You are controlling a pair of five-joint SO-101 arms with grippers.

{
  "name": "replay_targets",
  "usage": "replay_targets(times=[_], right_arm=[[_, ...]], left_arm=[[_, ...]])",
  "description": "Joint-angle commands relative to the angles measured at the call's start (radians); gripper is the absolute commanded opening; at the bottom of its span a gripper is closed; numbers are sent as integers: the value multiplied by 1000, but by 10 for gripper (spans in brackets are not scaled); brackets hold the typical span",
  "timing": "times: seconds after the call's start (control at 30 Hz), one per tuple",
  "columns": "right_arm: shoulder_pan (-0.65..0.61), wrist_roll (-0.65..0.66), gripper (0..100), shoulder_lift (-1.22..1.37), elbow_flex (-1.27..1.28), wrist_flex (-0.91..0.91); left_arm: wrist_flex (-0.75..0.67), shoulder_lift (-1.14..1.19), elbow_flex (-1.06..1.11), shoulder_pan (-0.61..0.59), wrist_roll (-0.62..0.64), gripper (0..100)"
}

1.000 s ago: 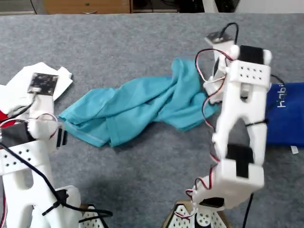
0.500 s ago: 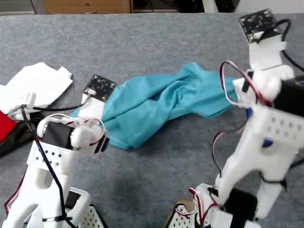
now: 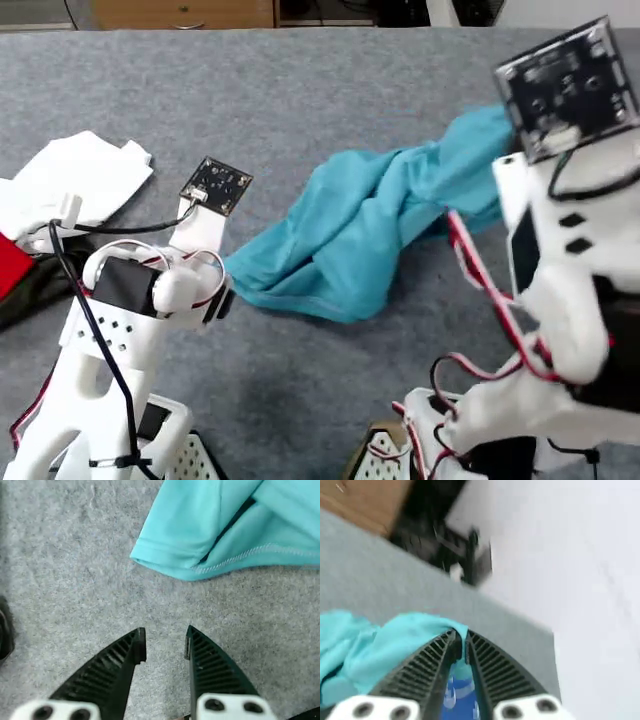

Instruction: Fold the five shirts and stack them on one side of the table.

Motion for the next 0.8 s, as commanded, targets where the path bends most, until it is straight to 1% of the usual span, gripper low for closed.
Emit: replay_targets(times=[0.0,0.13,0.2,0.37,0.57,0.67,0.77], right_arm=[[-111,9,2,-16,-41,-118],[-173,29,2,44,-4,-341],[-179,26,2,88,1,-453],[-243,43,2,157,-8,-704],[-337,226,2,171,-1,-931],[-363,345,2,203,-8,-1039],[-404,457,2,232,-7,-1128]], left_arm=[[-21,-5,-21,-46,0,140],[-14,-7,-107,-149,2,137],[-14,-12,-167,-212,5,136],[-15,-16,-307,-382,5,136],[-21,-16,-405,-568,5,136],[-20,-16,-414,-609,5,136],[-14,-16,-405,-618,5,136]])
